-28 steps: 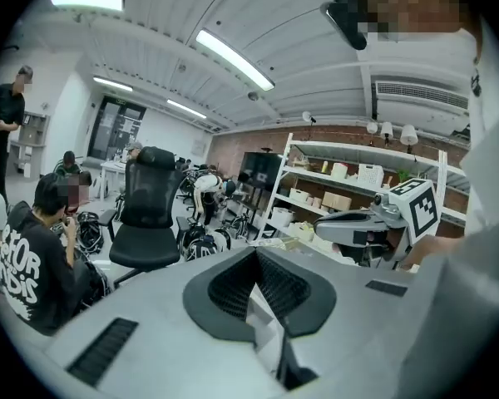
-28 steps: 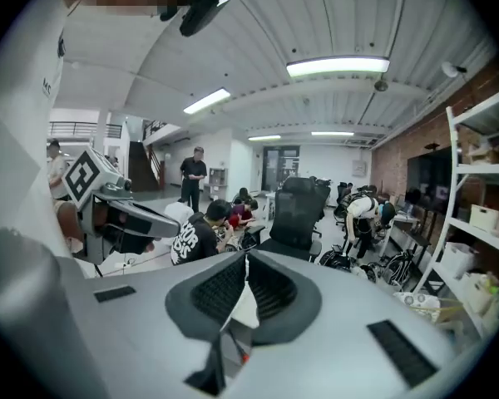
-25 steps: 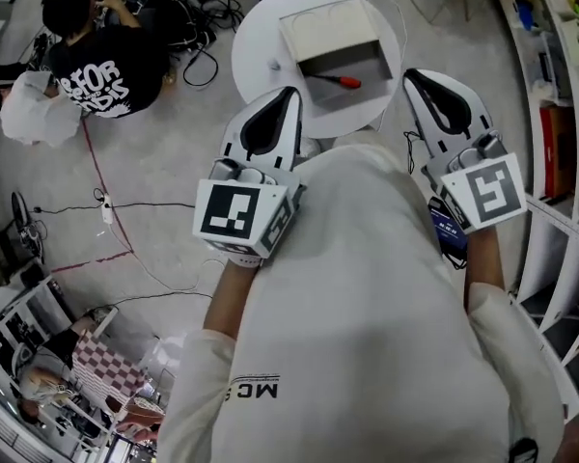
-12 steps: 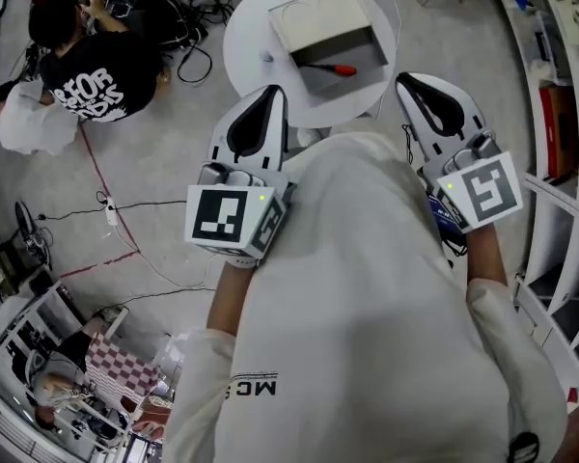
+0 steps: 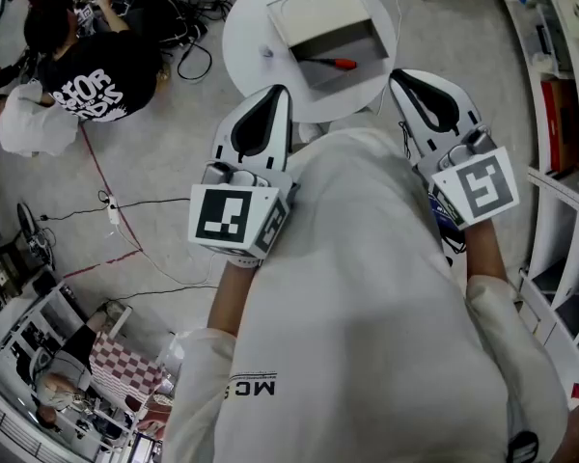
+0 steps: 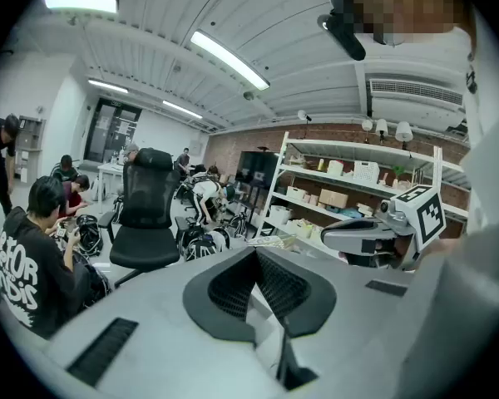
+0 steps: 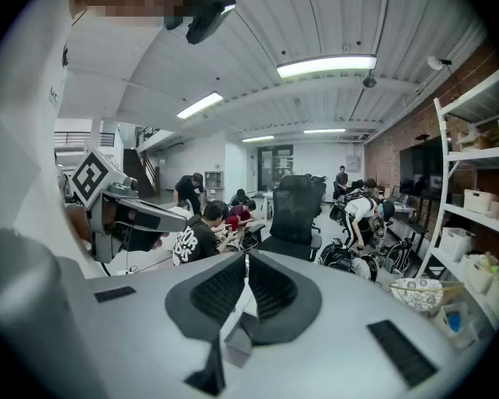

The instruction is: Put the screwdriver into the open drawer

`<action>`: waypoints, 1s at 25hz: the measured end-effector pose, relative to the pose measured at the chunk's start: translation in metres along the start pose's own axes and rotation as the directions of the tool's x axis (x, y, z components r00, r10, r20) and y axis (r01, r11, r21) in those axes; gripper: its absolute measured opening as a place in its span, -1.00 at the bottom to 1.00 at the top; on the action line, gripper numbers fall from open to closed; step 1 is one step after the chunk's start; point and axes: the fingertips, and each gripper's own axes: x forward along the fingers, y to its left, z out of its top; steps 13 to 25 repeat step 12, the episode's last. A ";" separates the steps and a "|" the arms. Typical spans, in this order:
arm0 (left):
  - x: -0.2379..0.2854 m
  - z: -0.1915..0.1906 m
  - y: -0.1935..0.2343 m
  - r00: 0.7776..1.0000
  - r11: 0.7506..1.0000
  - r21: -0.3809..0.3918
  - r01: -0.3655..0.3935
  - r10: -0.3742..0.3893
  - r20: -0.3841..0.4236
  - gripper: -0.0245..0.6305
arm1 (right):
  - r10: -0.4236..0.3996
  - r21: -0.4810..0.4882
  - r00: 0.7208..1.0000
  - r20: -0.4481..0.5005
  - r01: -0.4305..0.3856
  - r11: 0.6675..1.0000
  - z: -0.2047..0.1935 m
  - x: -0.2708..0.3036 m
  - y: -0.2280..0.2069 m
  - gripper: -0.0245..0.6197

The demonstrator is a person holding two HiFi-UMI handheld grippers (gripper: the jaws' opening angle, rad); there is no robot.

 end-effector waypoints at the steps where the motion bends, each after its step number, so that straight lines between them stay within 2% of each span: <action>1: 0.000 0.000 0.000 1.000 1.000 0.000 0.001 -0.001 -0.001 -0.89 | 0.004 -0.006 1.000 0.008 -0.004 1.000 0.001 0.000 0.001 -0.70; 7: 0.000 -0.002 0.000 1.000 1.000 -0.003 0.006 -0.006 -0.003 -0.90 | -0.022 0.014 1.000 -0.015 0.022 1.000 0.000 0.002 0.000 -0.70; 25: -0.003 -0.002 -0.002 1.000 1.000 -0.007 0.010 -0.010 -0.006 -0.89 | -0.017 0.012 1.000 -0.012 0.017 1.000 0.001 0.000 0.004 -0.70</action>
